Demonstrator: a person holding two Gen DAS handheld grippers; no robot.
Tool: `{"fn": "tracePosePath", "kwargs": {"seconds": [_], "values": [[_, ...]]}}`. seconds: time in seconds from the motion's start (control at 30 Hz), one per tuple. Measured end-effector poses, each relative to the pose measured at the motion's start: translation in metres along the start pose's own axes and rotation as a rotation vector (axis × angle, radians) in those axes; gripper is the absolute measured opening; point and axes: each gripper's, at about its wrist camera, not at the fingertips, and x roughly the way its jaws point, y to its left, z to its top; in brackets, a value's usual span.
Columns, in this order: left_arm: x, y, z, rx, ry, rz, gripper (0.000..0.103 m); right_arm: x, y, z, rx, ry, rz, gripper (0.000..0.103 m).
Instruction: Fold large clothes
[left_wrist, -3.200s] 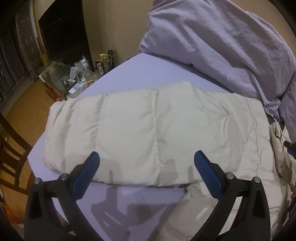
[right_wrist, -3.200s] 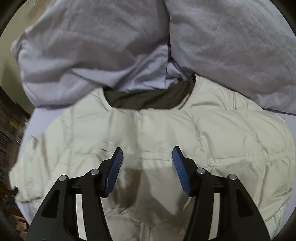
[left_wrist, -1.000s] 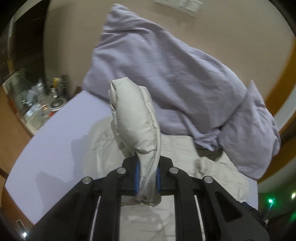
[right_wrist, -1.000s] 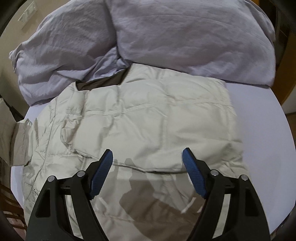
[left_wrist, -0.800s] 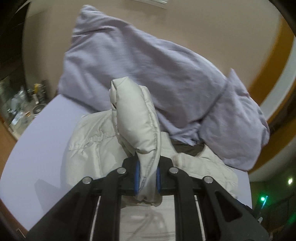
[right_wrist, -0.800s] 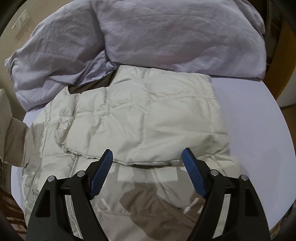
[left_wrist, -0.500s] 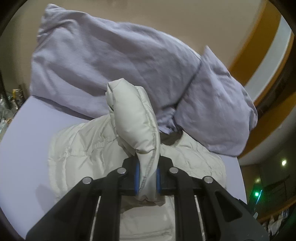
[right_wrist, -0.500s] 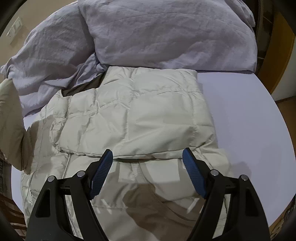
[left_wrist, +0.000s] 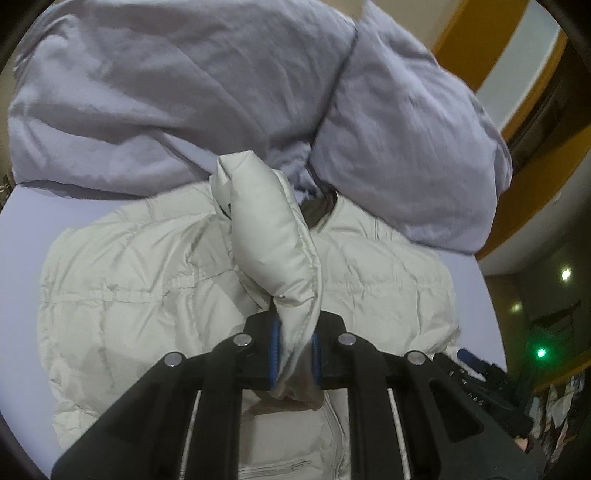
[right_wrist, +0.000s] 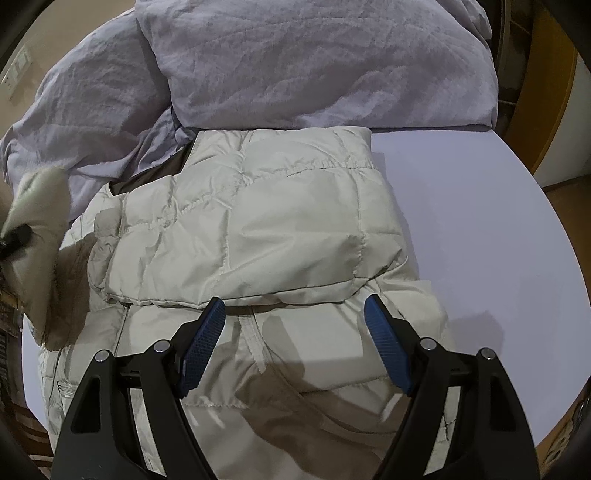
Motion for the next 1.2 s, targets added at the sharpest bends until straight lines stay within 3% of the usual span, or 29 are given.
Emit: {"fn": "tracePosePath", "kwargs": {"seconds": [0.27,0.43,0.5,0.63,1.2], "values": [[0.035,-0.018,-0.017,0.045,0.091,0.022,0.02,0.002,-0.004,-0.004,0.018,0.011,-0.012,0.079],[0.029,-0.025,-0.014,0.07,0.073,0.002,0.046,0.003,-0.008,-0.003,0.028,0.005,-0.016,0.079],[0.023,-0.026,-0.011,0.079,0.052,0.004,0.049,0.002,-0.008,-0.002,0.029,0.004,-0.015,0.079],[0.025,-0.021,-0.006,0.083,0.035,0.025,0.049,0.003,-0.009,-0.002,0.033,0.002,-0.016,0.079],[0.099,-0.017,-0.025,0.107,0.115,0.147,0.048,0.013,-0.008,-0.003,0.019,0.02,-0.034,0.082]]}}
